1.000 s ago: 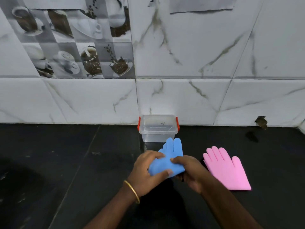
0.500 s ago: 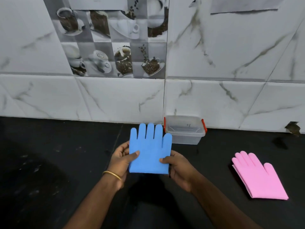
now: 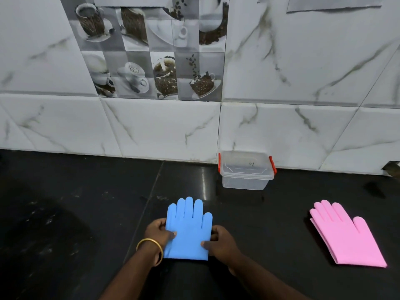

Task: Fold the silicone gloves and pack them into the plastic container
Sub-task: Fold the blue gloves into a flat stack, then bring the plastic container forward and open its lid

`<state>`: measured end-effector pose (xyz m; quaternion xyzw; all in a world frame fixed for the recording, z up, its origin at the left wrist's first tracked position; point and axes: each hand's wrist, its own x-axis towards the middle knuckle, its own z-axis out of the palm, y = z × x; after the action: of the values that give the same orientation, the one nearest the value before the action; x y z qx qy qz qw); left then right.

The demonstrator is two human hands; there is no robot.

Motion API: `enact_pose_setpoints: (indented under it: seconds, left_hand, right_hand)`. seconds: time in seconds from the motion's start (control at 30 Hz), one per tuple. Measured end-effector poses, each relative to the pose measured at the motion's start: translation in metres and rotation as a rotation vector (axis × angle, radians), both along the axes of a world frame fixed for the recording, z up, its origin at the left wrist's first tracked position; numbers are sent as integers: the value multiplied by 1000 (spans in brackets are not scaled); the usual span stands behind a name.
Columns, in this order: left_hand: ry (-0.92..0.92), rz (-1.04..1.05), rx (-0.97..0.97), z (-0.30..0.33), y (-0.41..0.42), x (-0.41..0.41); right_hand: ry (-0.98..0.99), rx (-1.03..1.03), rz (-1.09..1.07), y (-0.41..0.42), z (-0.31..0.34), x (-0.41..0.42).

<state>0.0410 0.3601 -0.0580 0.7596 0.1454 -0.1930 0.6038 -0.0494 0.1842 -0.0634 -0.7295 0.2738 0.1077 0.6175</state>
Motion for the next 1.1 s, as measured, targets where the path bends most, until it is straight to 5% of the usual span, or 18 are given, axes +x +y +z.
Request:
enact_pose_setpoints:
  seconds: [0.2,0.4,0.5,0.63,0.87,1.1]
  left_hand:
    - [-51,-44,185,-7,-2,-2]
    - [-414,-80,690,16,-38,-2]
    - [-616,-214,685,33,-80,7]
    - [-702,-404,636,47,-134,30]
    - [-460,-428,366,61,-217,92]
    - [-421,-517,421,56,-228,105]
  right_hand:
    - [-34,-18,46,-15,-3,-8]
    - [-170,-336,-58,-79,11,-8]
    - [-341,-686,-183,-122,25,0]
    - [-380,-910,-213,-168,44,24]
    - [-202,-903,-89,-235,40,80]
    - [-182,-818,-77,-246,33,89]
